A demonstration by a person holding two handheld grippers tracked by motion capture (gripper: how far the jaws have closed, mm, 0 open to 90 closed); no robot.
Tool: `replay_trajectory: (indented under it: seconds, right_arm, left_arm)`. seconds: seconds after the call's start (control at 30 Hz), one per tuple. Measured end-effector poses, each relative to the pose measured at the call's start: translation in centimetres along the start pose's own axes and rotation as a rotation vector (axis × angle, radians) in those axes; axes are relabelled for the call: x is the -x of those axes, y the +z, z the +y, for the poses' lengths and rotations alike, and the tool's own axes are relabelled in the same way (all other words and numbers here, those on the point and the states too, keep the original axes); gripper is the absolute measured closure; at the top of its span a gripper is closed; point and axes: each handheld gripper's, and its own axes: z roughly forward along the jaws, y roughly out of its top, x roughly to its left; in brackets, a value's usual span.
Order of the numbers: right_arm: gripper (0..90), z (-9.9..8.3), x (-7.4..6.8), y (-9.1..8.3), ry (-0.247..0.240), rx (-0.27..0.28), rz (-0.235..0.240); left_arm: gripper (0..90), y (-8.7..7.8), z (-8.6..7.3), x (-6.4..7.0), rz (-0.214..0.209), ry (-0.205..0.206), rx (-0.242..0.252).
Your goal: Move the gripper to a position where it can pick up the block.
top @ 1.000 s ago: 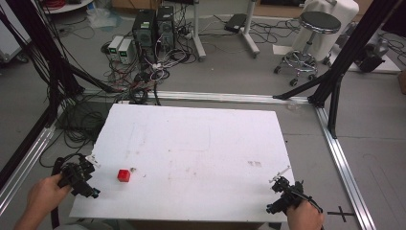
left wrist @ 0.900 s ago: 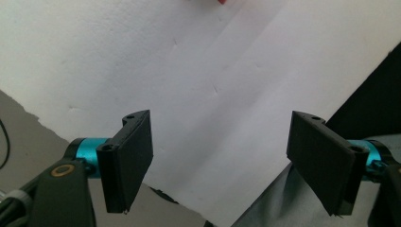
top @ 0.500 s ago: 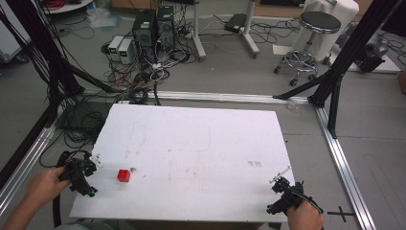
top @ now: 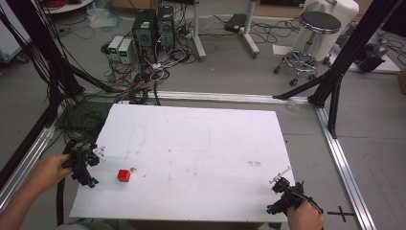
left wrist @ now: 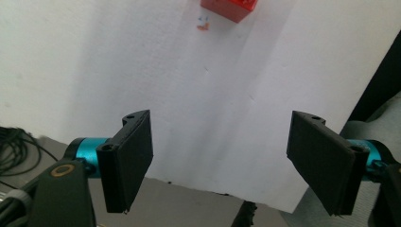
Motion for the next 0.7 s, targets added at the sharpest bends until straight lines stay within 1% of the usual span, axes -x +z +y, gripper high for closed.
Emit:
replay_trajectory:
  seconds: [0.1, 0.13, 0.17, 0.2, 0.27, 0.3, 0.37, 0.43, 0.5, 0.63, 0.7]
  right_arm:
    - [4.4, 0.0, 0.0, 0.0, -0.001, 0.001, 0.000]
    - [4.4, 0.0, 0.0, 0.0, -0.003, 0.003, 0.002]
    - [4.4, -0.1, 0.0, 0.0, -0.006, 0.002, 0.003]
    - [4.4, -0.1, 0.1, 0.0, -0.006, 0.003, 0.002]
    - [4.4, -0.1, 0.0, 0.0, -0.002, 0.003, 0.002]
    - [4.4, -0.1, 0.0, 0.0, 0.001, 0.002, 0.001]
    - [4.4, -0.1, 0.1, 0.0, 0.000, 0.004, 0.001]
    - [4.4, -0.1, 0.1, 0.0, 0.000, 0.002, 0.002]
    - [4.4, -0.1, 0.0, 0.0, -0.001, 0.003, 0.004]
    - [4.4, -0.1, 0.0, 0.0, -0.006, 0.003, 0.002]
    - [4.4, -0.1, 0.0, 0.0, -0.004, 0.005, 0.003]
  left_arm:
    - [23.6, -0.1, 0.5, -0.2, 0.012, 0.039, 0.003]
    - [23.7, -0.1, 0.6, -0.3, 0.015, 0.047, 0.004]
    - [23.7, 0.0, 0.7, -0.3, 0.015, 0.059, 0.006]
    - [23.7, 0.1, 1.0, -0.5, 0.005, 0.070, -0.001]
    - [23.7, 0.1, 1.2, -0.5, 0.000, 0.077, -0.011]
    - [23.8, 0.2, 1.5, -0.5, 0.005, 0.096, -0.018]
    - [23.7, 0.2, 1.7, -0.5, 0.003, 0.101, -0.013]
    - [23.7, 0.2, 2.0, -0.5, 0.000, 0.124, -0.011]
    - [23.7, 0.2, 2.4, -0.5, 0.004, 0.156, -0.015]
    - [23.7, 0.4, 3.0, -0.3, 0.016, 0.204, -0.009]
    - [23.7, 0.5, 3.3, -0.3, 0.014, 0.220, -0.002]
